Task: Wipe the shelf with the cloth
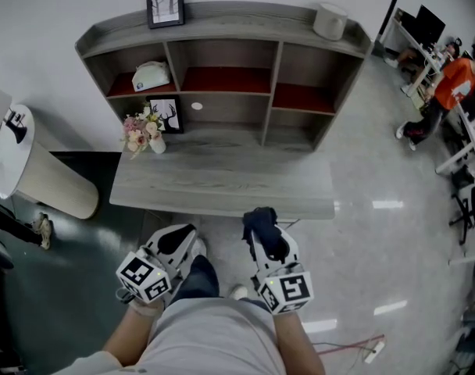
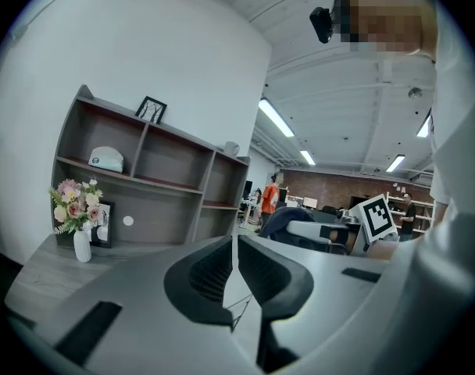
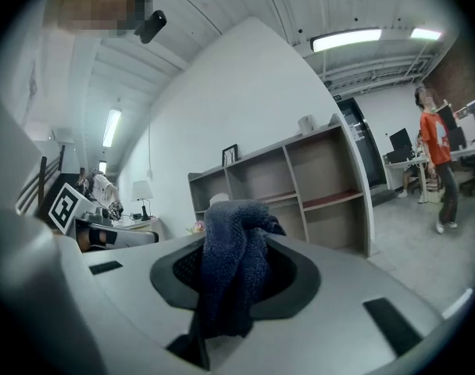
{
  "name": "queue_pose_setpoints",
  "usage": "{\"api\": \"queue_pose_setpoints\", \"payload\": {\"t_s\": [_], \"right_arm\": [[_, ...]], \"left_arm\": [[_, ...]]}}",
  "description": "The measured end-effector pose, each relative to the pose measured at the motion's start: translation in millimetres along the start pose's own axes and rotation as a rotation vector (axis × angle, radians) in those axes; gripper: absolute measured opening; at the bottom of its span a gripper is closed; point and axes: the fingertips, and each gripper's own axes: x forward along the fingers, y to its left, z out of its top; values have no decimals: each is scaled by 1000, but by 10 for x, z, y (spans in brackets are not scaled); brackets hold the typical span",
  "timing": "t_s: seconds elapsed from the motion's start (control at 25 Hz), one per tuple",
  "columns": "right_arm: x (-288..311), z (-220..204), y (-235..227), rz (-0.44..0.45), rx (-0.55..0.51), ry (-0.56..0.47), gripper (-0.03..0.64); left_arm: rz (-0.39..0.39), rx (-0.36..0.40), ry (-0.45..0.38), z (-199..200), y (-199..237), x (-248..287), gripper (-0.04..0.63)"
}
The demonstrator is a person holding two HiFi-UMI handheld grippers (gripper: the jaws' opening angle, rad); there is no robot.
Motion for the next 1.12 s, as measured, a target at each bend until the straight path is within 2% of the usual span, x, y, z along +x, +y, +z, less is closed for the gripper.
{"api": "queue_pose_setpoints", "payload": {"t_s": [0.32, 0.64, 0.8, 1.12], "right_arm": [[888, 111, -41, -31, -13, 25, 104], [1890, 233, 106, -63, -25, 30, 104], [2341, 270, 215, -73, -35, 36, 104], [2999, 362, 294, -100, -57, 42, 104]], "left_arm": [[-33, -23, -2, 254, 857, 270, 17], [-87, -15, -18, 663, 1783, 418, 17], [-103, -37, -21, 748, 2208, 389, 18], [-113, -52, -11, 821, 2784, 371, 17]]}}
